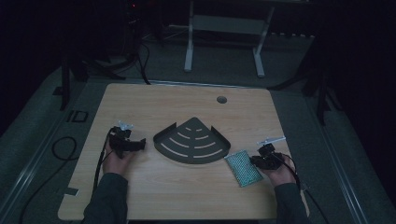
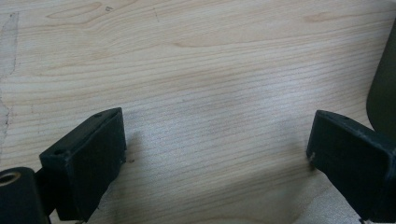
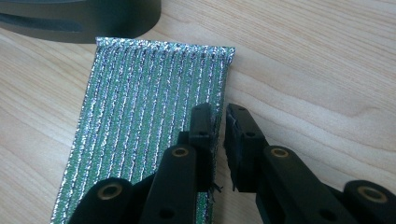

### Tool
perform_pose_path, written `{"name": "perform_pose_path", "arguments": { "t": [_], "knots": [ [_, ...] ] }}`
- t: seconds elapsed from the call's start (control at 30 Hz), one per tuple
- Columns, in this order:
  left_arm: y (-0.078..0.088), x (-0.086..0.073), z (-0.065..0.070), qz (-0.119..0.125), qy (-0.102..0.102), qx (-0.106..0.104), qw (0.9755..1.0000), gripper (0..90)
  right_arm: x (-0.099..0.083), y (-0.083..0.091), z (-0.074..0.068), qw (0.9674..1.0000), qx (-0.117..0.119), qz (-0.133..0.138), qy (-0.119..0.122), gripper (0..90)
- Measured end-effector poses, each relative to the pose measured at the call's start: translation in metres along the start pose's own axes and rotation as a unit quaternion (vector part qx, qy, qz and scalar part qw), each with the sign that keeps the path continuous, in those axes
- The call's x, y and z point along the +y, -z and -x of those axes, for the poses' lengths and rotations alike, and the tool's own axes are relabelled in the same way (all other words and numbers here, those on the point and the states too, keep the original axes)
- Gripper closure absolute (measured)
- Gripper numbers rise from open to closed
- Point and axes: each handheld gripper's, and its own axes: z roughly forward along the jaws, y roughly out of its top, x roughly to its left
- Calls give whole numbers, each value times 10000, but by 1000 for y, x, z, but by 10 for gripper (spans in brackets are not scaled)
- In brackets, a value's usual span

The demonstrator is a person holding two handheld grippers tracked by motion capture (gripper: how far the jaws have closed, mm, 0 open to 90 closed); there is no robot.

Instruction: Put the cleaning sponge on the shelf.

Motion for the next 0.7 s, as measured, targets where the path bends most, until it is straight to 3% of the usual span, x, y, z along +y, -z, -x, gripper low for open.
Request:
{"name": "perform_pose_path", "arguments": {
  "t": [0.27, 0.7],
  "knots": [
    [0, 0, 0, 0, -1, 1, 10000, 52, 2, -1, 0, 9998, 163, -149, 5, 780],
    [0, 0, 0, 0, 0, 2, 10000, 52, 15, -9, 7, 9963, 393, -745, -192, 794]
  ]
}}
